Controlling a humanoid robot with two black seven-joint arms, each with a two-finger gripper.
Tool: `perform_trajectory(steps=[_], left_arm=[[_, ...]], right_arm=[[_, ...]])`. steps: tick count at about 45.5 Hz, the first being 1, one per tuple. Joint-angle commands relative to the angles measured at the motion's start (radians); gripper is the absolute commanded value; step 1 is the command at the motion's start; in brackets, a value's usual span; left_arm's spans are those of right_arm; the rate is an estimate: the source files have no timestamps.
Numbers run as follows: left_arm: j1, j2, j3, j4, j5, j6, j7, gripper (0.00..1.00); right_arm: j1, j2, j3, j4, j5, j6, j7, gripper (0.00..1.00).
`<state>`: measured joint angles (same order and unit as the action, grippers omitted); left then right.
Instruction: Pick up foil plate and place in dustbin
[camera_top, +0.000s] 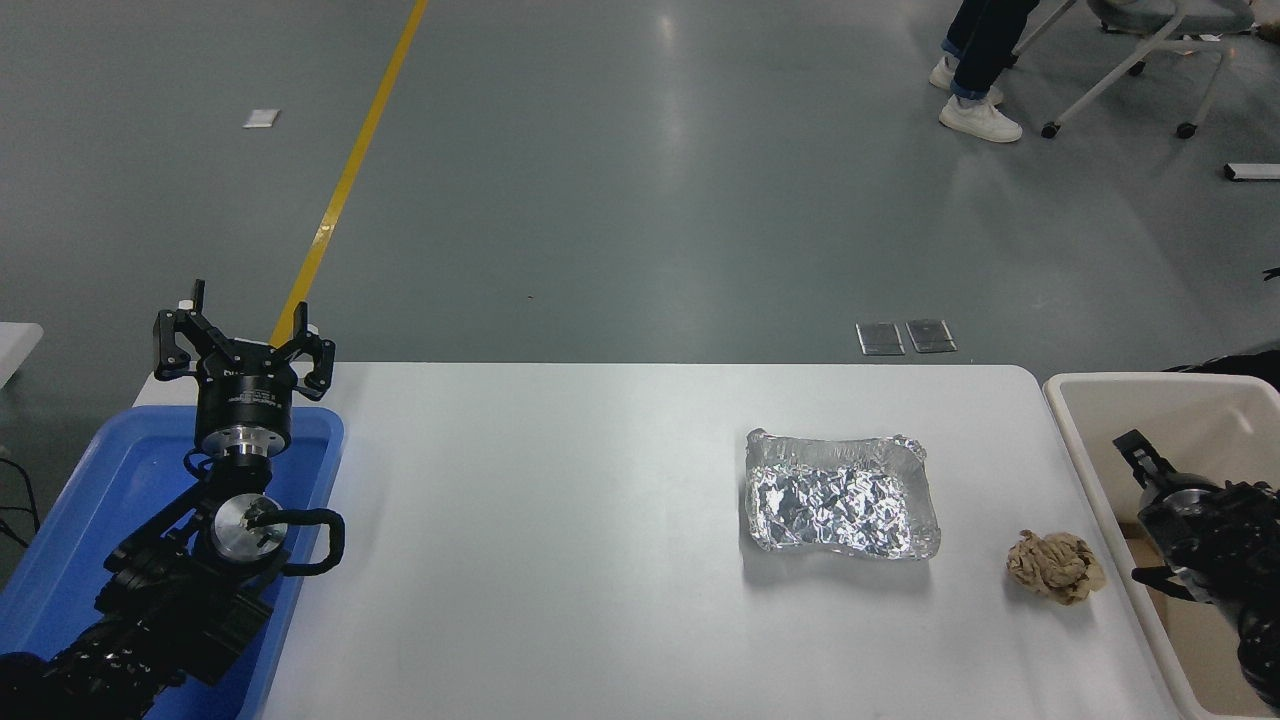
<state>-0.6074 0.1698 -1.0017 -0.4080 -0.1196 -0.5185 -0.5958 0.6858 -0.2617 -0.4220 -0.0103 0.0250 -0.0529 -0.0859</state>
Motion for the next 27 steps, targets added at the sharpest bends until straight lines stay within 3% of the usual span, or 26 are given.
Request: perform_trajectory(steps=[1,27], left_arm=[[-0.002,0.000,0.002,0.000,0.005,0.003,0.005,0.99],[-0.008,-0.004,0.000,0.002,0.000,0.012,-0.001,0.99]], right_arm=[[-0.005,-0.004,-0.001,-0.002,0.003,-0.001,0.000,0.99],[-0.023,-0.005,0.000,-0.002,0.003,-0.001,0.003,0.99]])
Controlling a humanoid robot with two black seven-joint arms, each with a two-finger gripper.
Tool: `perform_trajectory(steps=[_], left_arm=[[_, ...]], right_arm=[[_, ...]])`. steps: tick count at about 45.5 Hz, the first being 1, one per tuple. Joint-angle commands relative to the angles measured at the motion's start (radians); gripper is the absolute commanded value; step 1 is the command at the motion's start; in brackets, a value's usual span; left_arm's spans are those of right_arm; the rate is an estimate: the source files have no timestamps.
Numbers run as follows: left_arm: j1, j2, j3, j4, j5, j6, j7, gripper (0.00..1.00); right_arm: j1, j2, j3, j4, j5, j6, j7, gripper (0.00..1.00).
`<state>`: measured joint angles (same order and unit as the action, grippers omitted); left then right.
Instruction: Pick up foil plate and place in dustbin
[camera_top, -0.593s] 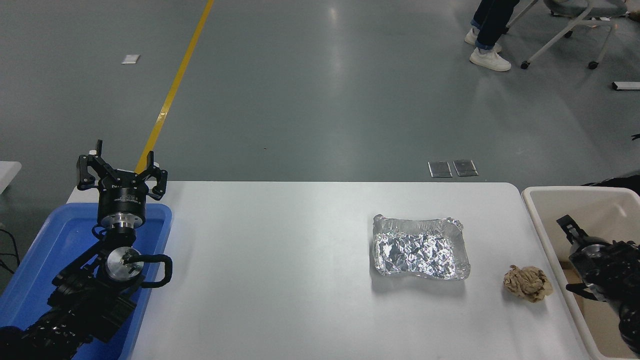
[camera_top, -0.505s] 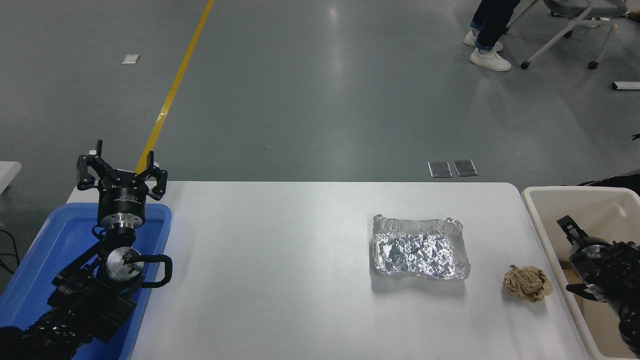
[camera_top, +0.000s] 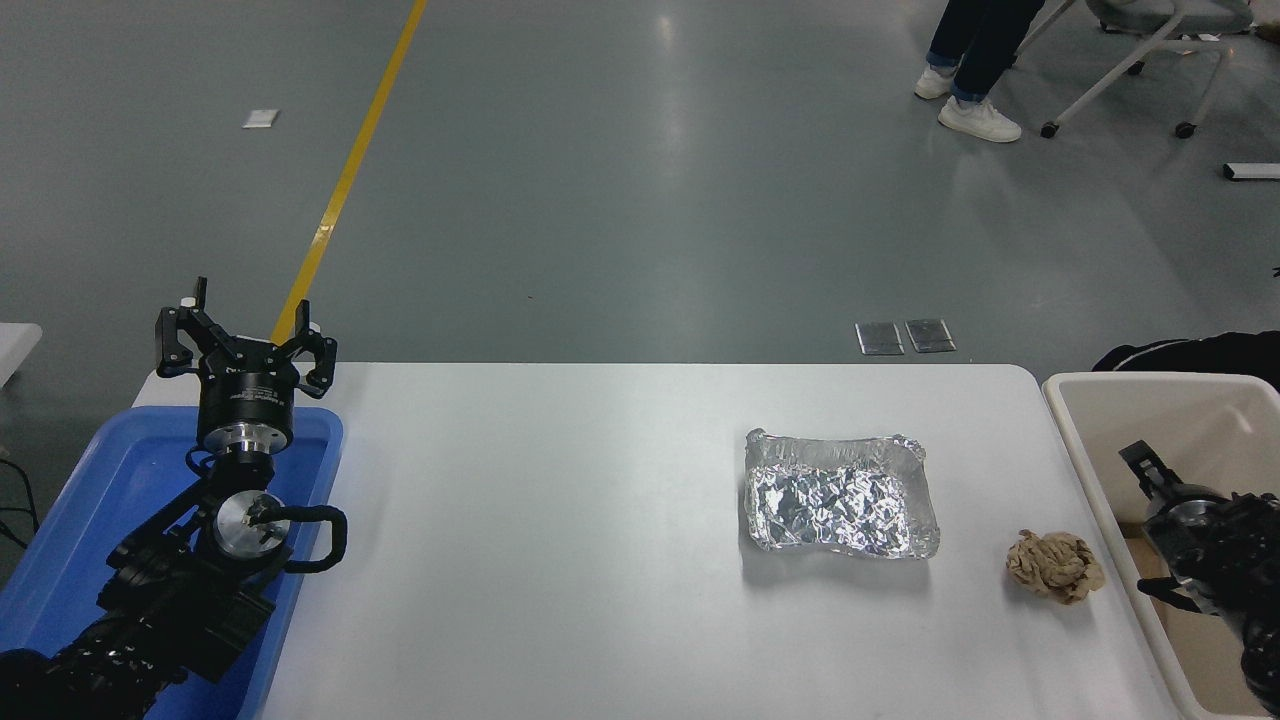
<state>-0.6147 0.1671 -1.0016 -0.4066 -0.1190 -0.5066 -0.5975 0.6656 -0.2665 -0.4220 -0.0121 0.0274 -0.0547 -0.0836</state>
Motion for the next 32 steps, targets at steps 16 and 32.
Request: perform_trajectory(steps=[16,32], left_arm=[[0.000,0.000,0.000,0.000,-0.001,0.000,-0.001,0.99],[0.001,0.000,0.000,0.000,-0.001,0.000,-0.001,0.99]], right_arm=[[-0.004,-0.004,-0.001,0.001,0.002,0.002,0.005,1.00],[0.034,-0.017,-0.015,0.017,-0.001,0.045,0.013,1.00]])
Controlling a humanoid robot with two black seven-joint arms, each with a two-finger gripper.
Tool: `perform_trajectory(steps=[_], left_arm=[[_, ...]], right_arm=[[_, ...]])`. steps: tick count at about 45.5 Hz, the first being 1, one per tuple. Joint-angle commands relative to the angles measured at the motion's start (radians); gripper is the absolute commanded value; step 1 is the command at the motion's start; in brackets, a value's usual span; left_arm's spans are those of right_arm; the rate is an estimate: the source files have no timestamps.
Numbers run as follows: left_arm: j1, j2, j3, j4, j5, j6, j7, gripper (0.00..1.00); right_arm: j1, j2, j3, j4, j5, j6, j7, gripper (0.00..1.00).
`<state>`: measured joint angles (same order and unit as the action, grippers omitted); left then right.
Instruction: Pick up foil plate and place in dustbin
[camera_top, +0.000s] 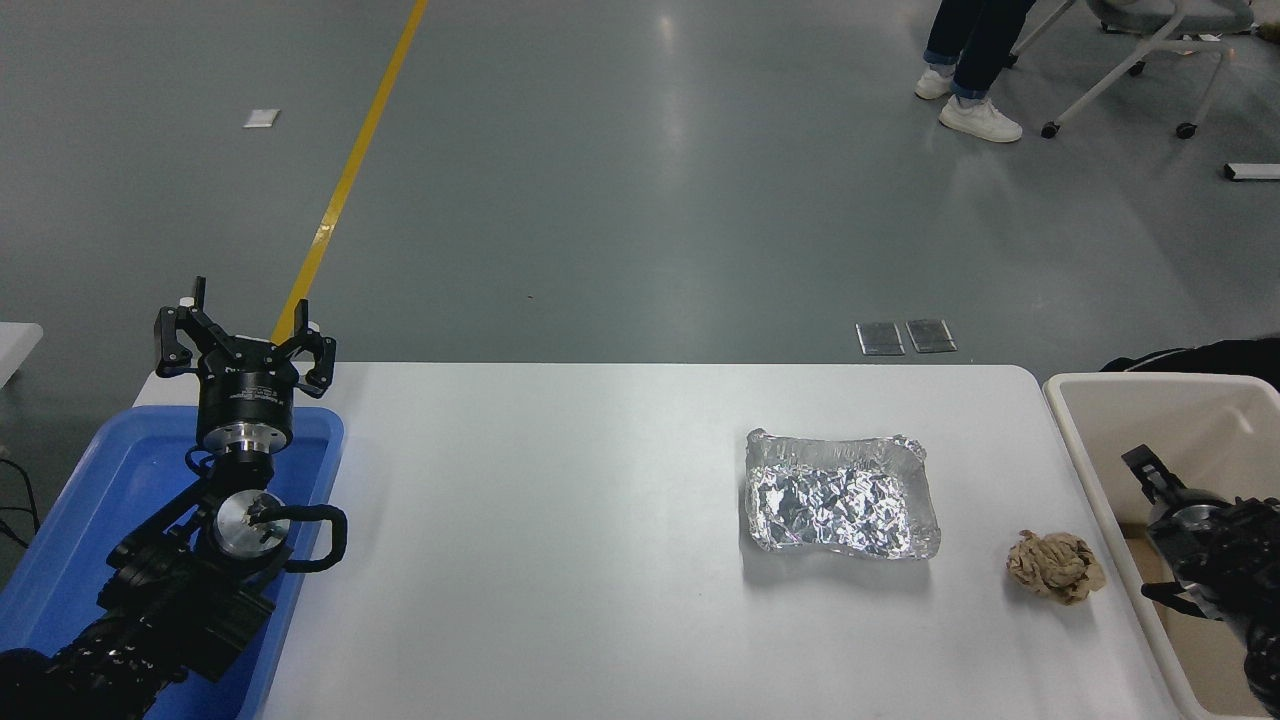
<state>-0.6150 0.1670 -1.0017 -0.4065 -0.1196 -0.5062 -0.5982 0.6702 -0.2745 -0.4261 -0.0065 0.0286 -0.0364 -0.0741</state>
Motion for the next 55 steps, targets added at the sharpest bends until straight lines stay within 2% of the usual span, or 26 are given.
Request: perform_trajectory(steps=[1,15,24,30,39,48,55], left_arm=[[0.001,0.000,0.000,0.000,0.000,0.000,0.000,0.99],[0.000,0.000,0.000,0.000,0.002,-0.002,0.001,0.99],[0.000,0.000,0.002,0.000,0.002,-0.006,0.001,0.99],[0.000,0.000,0.002,0.000,0.002,-0.009,0.001,0.99],[0.000,0.000,0.000,0.000,0.002,-0.011,0.001,0.99],[0.001,0.000,0.002,-0.002,0.003,-0.012,0.003,0.99],[0.000,0.000,0.002,-0.002,0.003,-0.012,0.003,0.99]], right_arm=[[0.035,-0.015,-0.013,0.014,-0.003,0.035,0.004,1.00],[0.161,-0.092,-0.068,0.092,-0.018,0.127,0.005,1.00],[0.353,-0.274,-0.235,0.462,-0.018,0.127,0.005,1.00],[0.517,-0.354,-0.371,0.666,-0.019,0.128,0.007,1.00],[0.755,-0.393,-0.553,0.925,-0.042,0.161,0.011,1.00],[0.956,-0.453,-0.603,1.259,-0.168,0.171,0.011,1.00],[1.132,-0.466,-0.703,1.421,-0.197,0.242,0.011,1.00]])
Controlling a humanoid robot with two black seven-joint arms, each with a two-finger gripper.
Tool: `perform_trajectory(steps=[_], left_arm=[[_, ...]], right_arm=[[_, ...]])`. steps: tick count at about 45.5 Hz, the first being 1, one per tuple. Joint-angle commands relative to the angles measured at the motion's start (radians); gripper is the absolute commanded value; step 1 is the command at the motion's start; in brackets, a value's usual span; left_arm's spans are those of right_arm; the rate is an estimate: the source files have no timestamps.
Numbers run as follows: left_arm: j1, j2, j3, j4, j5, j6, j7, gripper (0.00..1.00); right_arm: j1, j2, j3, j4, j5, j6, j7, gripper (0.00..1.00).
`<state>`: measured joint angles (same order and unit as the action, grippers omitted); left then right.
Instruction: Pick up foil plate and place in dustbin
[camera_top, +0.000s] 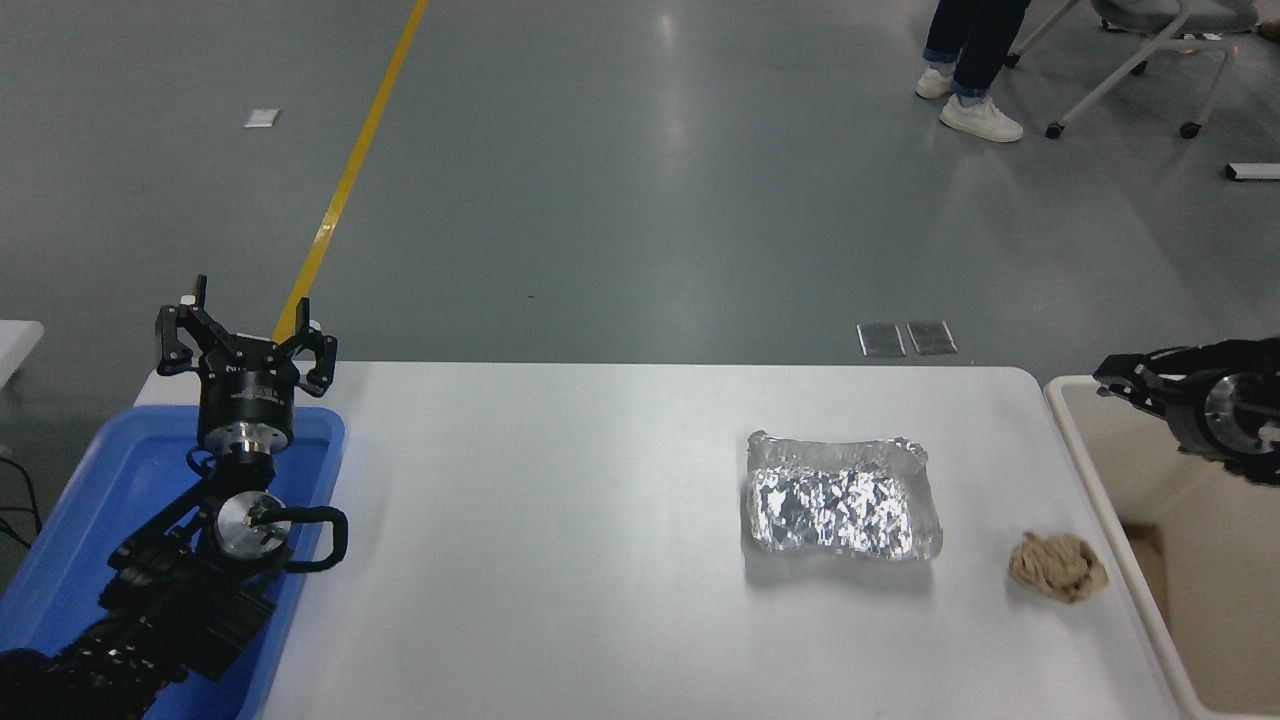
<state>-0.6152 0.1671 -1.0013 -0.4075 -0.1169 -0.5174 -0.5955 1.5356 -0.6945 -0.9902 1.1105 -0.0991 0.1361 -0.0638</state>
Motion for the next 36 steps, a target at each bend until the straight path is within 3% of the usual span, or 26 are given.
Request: perform_trajectory(steps=[1,13,30,36], left_arm=[[0.000,0.000,0.001,0.001,0.000,-0.001,0.000,0.99],[0.002,0.002,0.000,0.000,0.000,0.000,0.000,0.99],[0.005,0.002,0.000,0.001,-0.003,0.000,-0.001,0.99],[0.005,0.002,0.000,0.001,-0.003,0.000,-0.001,0.99]], right_arm=[[0.293,-0.046,-0.154,0.321,-0.070,0.082,0.001,1.00],[0.627,-0.056,-0.235,0.506,-0.067,0.321,-0.002,1.00],[0.984,-0.054,-0.283,0.584,-0.062,0.634,-0.013,1.00],[1.081,-0.045,-0.288,0.611,-0.062,0.649,-0.014,1.00]])
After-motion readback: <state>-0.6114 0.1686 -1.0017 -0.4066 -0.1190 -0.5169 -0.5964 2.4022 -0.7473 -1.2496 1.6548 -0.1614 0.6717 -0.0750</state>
